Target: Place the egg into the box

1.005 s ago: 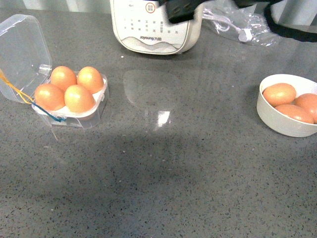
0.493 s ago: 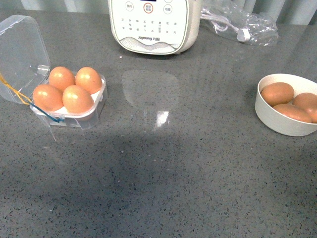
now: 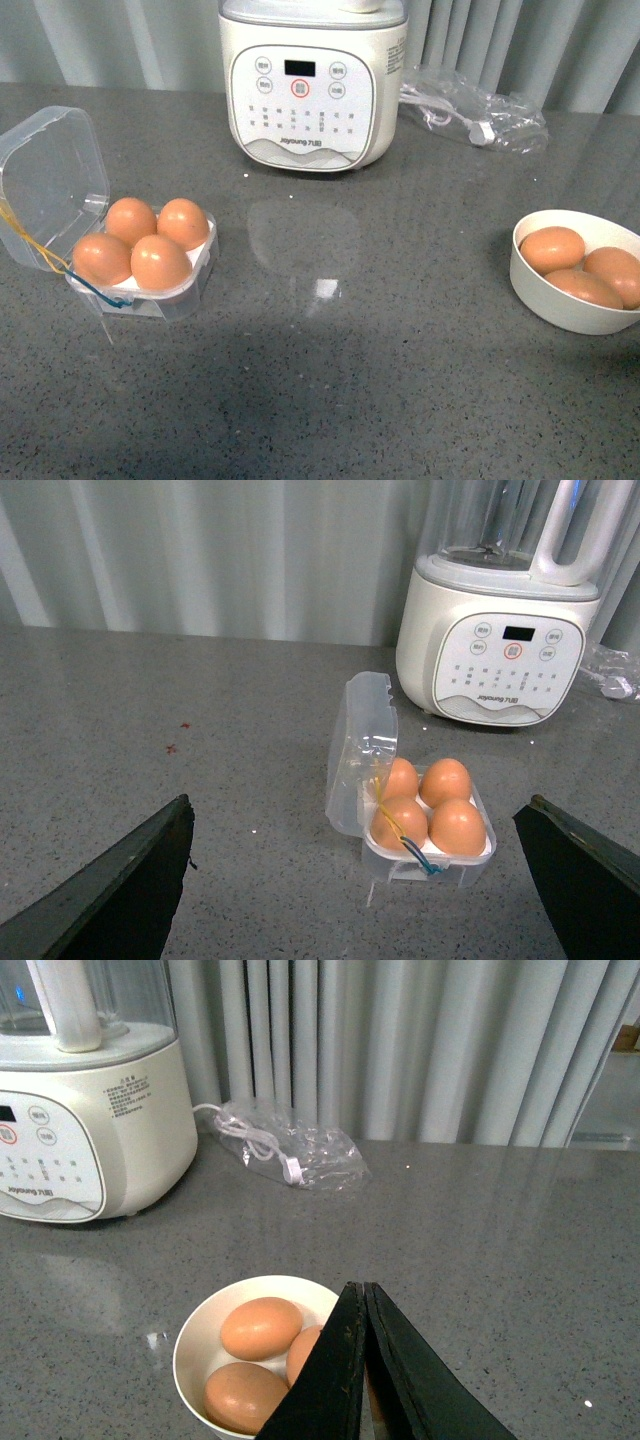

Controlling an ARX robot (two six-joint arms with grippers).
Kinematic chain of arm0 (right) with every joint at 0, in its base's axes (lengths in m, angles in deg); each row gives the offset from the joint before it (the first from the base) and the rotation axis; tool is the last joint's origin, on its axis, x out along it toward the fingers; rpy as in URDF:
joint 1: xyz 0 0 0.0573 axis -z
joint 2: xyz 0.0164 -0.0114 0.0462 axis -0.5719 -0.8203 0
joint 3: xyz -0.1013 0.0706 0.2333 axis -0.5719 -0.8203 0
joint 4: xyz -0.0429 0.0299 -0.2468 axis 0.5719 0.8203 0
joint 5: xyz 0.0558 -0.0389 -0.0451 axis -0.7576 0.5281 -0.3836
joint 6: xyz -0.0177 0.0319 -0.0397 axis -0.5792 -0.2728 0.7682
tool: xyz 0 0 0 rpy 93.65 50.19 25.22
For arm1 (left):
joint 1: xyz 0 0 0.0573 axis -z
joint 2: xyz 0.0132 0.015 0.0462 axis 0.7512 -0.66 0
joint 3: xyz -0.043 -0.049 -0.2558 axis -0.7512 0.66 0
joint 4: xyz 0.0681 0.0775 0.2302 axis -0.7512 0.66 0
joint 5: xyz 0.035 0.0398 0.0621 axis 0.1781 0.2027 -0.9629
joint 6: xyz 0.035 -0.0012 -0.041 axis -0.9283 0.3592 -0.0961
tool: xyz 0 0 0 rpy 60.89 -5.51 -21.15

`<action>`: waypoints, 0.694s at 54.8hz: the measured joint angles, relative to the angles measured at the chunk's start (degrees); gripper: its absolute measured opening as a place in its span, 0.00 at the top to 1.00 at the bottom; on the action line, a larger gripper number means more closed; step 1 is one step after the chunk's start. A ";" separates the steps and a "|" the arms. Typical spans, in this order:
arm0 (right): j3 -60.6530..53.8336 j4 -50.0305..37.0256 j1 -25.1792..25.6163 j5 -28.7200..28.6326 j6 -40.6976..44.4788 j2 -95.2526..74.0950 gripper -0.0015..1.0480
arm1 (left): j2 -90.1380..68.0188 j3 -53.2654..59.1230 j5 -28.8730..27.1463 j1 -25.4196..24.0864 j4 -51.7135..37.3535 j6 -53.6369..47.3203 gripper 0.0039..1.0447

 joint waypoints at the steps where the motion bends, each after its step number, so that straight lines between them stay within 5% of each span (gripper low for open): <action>1: -0.17 0.72 0.20 -0.17 0.00 1.01 0.97 | 0.00 0.00 0.00 0.00 0.00 0.00 0.06; 12: -1.49 7.87 5.27 -4.92 -0.02 9.57 0.97 | 0.00 0.00 -0.02 0.00 0.00 0.02 0.06; 38: -2.16 25.88 5.40 -5.22 -0.02 29.46 0.97 | 0.00 0.00 0.00 0.00 0.00 0.00 0.06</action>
